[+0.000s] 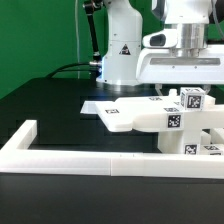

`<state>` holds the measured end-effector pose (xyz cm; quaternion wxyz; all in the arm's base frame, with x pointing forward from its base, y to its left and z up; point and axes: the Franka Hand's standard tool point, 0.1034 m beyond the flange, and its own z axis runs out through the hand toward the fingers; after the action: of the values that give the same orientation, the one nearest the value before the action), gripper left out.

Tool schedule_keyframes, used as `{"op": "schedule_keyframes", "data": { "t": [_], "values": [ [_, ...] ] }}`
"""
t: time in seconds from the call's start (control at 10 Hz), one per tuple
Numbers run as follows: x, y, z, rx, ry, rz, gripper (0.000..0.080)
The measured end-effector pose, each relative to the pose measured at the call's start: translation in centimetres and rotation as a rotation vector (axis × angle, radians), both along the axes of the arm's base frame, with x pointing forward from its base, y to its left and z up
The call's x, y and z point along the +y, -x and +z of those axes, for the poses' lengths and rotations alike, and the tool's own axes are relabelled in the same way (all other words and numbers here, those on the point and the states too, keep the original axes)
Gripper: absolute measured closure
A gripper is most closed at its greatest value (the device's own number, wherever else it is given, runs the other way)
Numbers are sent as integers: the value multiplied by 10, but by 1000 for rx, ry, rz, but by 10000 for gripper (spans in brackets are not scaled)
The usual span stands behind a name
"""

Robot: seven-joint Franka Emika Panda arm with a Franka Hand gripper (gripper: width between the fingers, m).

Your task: Assemble chair

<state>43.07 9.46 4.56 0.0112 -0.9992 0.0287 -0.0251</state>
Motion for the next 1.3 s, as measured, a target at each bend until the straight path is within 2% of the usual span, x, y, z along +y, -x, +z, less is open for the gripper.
{"op": "schedule_keyframes", "data": {
  "t": [0.3, 0.5, 1.0, 1.1, 1.2, 1.3],
  "values": [
    [-3, 2, -15, 8, 12, 13, 151],
    [1, 3, -24, 11, 18, 20, 151],
    [5, 15, -39, 40, 27, 36, 151],
    [6, 16, -40, 42, 28, 37, 283],
    [6, 16, -40, 43, 28, 38, 283],
    [7, 15, -40, 43, 27, 38, 423]
  ]
}}
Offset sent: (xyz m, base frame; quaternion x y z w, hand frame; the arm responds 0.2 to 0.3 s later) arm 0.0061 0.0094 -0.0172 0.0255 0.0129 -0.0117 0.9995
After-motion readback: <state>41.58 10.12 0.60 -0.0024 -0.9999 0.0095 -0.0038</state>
